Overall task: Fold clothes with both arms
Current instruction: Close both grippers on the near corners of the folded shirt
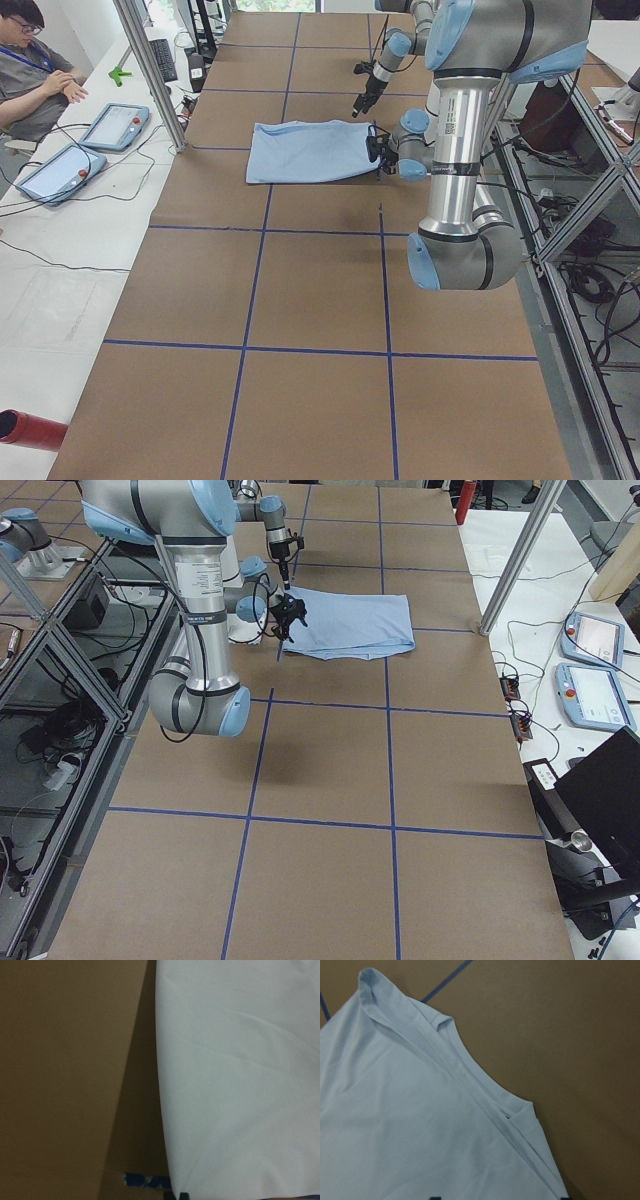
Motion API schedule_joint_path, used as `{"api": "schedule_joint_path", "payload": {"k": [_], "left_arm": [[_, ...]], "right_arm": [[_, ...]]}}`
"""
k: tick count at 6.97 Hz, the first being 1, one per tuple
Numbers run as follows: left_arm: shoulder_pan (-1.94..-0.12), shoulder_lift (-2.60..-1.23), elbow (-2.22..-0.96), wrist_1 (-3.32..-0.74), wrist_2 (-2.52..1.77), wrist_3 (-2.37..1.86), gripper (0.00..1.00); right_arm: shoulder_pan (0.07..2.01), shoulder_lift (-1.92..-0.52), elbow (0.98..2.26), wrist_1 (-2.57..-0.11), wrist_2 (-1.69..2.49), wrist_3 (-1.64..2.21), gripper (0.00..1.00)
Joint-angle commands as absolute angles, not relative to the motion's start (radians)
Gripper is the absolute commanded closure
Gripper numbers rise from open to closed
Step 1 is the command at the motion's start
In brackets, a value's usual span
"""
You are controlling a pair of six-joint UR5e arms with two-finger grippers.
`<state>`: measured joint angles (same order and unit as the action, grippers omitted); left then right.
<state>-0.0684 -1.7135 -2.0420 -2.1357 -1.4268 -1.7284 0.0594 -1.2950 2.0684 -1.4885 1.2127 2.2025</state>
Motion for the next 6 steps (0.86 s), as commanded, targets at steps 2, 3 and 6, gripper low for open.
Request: {"api": "schedule_joint_path", "payload": {"k": [2,3,6], "left_arm": [[-0.066,-1.730,-2.026,-2.137,-1.425,-1.735,1.00],[-0.066,-1.732,-2.028,-2.137,-1.425,-1.736,1.00],[-0.067,-1.732,-2.029,-2.137,-1.425,-1.736,1.00]], "right_arm": [[0.008,-1.282,2.013,-1.523,1.207,2.243,0.16],[0.005,-1.282,2.000,-1.523,1.207,2.247,0.16],[0.009,-1.259,1.970,-1.523,1.169,2.247,0.22]]}}
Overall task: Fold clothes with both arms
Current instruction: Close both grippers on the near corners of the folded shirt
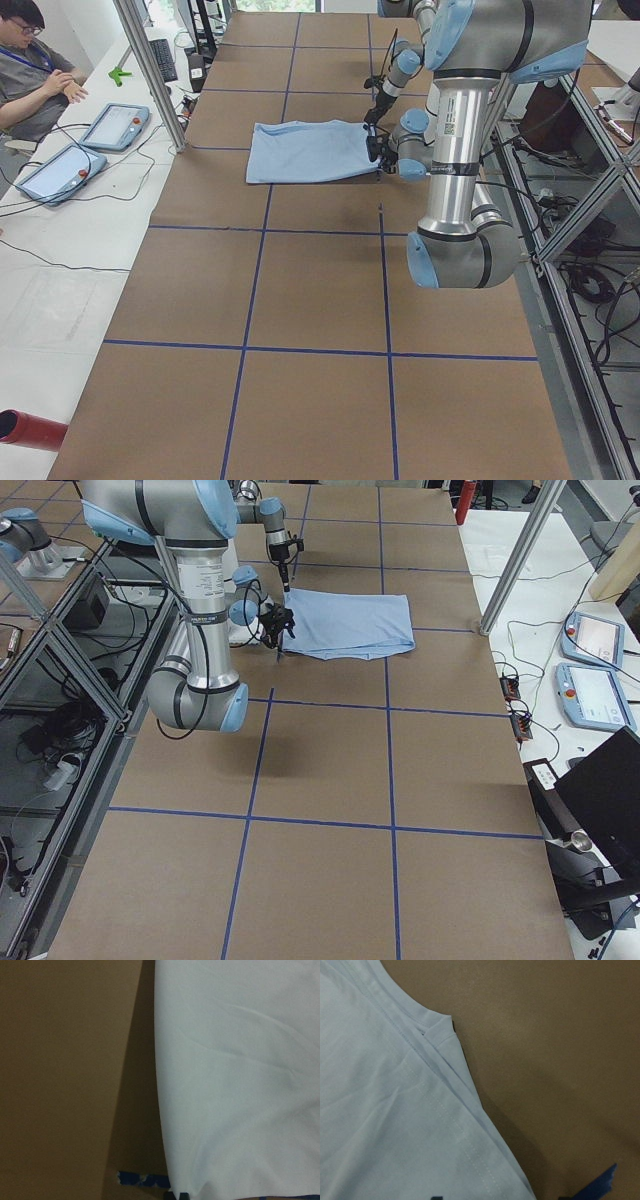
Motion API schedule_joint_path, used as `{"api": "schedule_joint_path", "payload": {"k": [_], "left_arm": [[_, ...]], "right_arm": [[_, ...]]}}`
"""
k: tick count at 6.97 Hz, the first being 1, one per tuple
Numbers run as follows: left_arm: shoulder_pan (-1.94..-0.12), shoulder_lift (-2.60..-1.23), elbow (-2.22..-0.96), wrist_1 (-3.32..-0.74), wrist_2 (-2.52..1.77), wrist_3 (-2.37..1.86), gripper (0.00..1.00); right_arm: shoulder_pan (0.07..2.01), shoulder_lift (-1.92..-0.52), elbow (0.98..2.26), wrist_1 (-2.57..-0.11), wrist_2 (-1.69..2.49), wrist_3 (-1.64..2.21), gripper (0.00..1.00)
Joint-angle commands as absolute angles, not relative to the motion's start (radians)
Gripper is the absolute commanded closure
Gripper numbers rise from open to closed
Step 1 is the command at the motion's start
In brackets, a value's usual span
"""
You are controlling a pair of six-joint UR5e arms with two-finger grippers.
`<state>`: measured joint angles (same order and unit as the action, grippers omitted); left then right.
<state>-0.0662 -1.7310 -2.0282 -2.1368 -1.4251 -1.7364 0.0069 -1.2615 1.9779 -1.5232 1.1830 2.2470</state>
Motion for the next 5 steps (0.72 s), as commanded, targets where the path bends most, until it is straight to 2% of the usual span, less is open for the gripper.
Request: {"api": "schedule_joint_path", "payload": {"k": [1,2,4,5], "left_arm": [[-0.066,-1.732,-2.031,-2.137,-1.425,-1.736,1.00],[-0.066,-1.732,-2.031,-2.137,-1.425,-1.736,1.00],[-0.066,-1.732,-2.031,-2.137,-1.425,-1.738,1.00],[-0.066,-1.732,-2.031,-2.138,-1.424,-1.736,1.00]], "right_arm": [[0.011,-1.258,1.970,-1.522,1.169,2.247,0.22],[0.012,-1.256,1.968,-1.522,1.167,2.247,0.26],[0.012,-1.243,1.947,-1.517,1.163,2.247,0.27],[0.014,-1.238,1.942,-1.516,1.161,2.247,0.36]]}}
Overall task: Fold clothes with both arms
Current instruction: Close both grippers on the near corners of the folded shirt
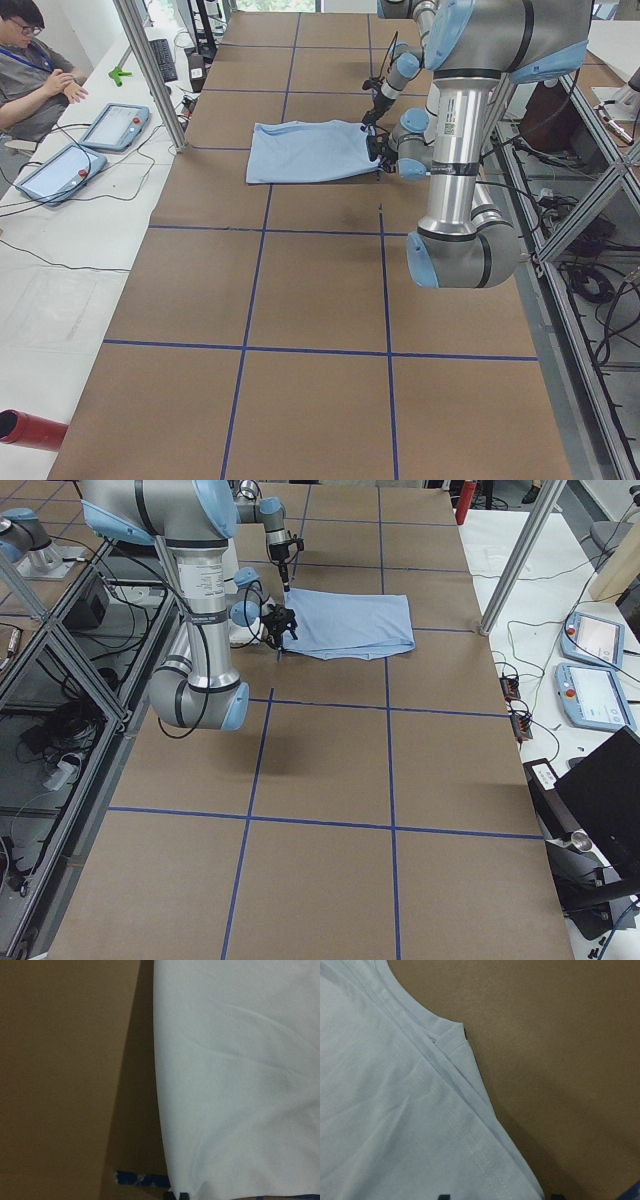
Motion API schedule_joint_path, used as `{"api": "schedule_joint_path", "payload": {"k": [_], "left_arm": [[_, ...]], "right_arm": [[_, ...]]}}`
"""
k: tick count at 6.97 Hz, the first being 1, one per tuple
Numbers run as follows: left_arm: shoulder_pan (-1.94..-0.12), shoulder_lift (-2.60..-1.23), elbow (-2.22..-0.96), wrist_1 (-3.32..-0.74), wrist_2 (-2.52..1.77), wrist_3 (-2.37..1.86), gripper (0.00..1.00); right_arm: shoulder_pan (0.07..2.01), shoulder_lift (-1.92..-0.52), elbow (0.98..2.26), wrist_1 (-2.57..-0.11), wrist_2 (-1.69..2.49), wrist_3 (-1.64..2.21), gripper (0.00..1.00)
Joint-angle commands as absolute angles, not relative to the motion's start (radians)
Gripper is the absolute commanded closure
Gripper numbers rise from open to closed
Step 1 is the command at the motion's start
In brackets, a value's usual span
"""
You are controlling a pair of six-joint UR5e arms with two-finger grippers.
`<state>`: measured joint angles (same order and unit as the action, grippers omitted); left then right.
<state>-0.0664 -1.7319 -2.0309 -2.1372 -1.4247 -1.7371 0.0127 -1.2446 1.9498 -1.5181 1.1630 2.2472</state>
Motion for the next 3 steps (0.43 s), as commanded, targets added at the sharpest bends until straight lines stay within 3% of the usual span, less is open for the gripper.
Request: {"api": "schedule_joint_path", "payload": {"k": [1,2,3], "left_arm": [[-0.066,-1.735,-2.033,-2.138,-1.424,-1.738,1.00],[-0.066,-1.739,-2.033,-2.138,-1.424,-1.736,1.00],[-0.066,-1.740,-2.033,-2.138,-1.425,-1.736,1.00]], "right_arm": [[0.014,-1.233,1.942,-1.513,1.152,2.249,0.52],[0.015,-1.226,1.941,-1.514,1.152,2.249,0.80],[0.015,-1.227,1.942,-1.514,1.152,2.279,1.00]]}}
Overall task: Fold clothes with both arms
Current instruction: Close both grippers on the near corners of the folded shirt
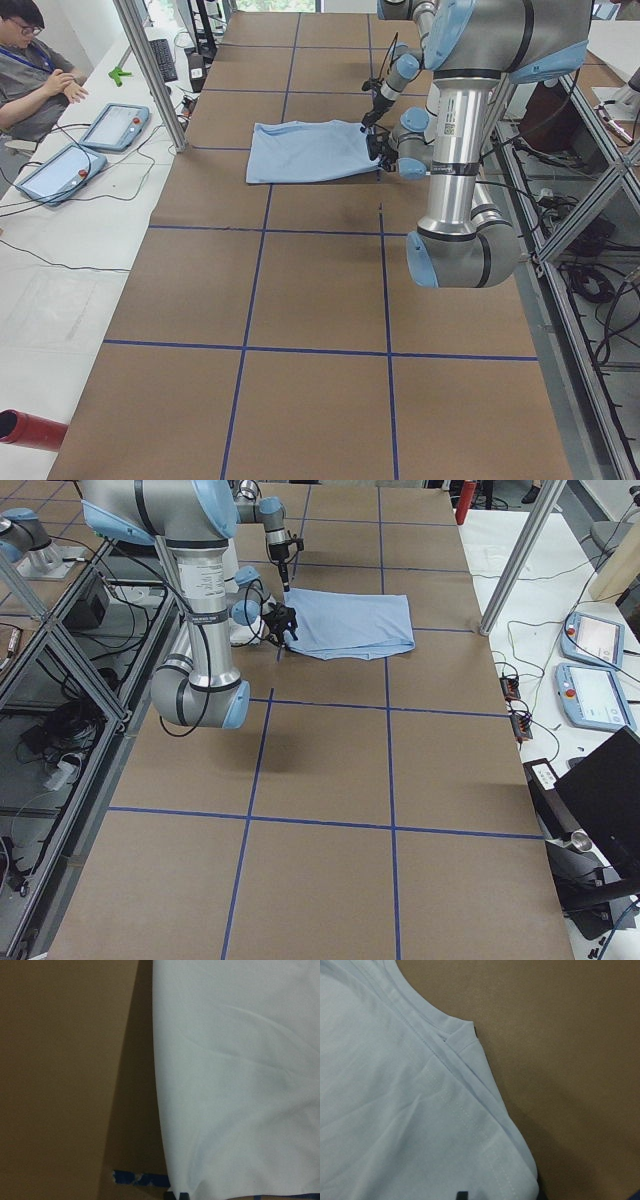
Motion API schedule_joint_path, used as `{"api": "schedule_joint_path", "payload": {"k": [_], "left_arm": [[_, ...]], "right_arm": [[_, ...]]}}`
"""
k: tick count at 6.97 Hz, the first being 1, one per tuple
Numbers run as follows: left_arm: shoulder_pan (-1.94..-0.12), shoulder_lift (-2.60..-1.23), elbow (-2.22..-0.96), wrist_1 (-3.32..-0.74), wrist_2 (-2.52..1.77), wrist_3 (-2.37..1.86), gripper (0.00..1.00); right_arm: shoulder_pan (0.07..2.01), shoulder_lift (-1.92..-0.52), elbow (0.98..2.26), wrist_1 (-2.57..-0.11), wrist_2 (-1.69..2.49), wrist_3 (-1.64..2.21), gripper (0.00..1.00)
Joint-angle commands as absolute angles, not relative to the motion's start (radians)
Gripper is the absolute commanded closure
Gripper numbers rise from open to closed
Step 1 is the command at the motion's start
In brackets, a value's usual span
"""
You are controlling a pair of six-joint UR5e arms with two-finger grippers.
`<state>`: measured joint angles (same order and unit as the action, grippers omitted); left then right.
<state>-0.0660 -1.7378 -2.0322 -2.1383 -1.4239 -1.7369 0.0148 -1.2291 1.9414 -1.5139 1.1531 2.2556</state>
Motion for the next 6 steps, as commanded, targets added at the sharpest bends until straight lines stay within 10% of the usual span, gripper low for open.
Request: {"api": "schedule_joint_path", "payload": {"k": [1,6], "left_arm": [[-0.066,-1.740,-2.034,-2.137,-1.424,-1.736,1.00],[-0.081,-1.727,-2.148,-2.129,-1.433,-1.723,1.00]], "right_arm": [[0.014,-1.227,1.936,-1.514,1.149,2.298,1.00],[0.046,-1.239,2.145,-1.595,1.147,2.284,1.00]]}}
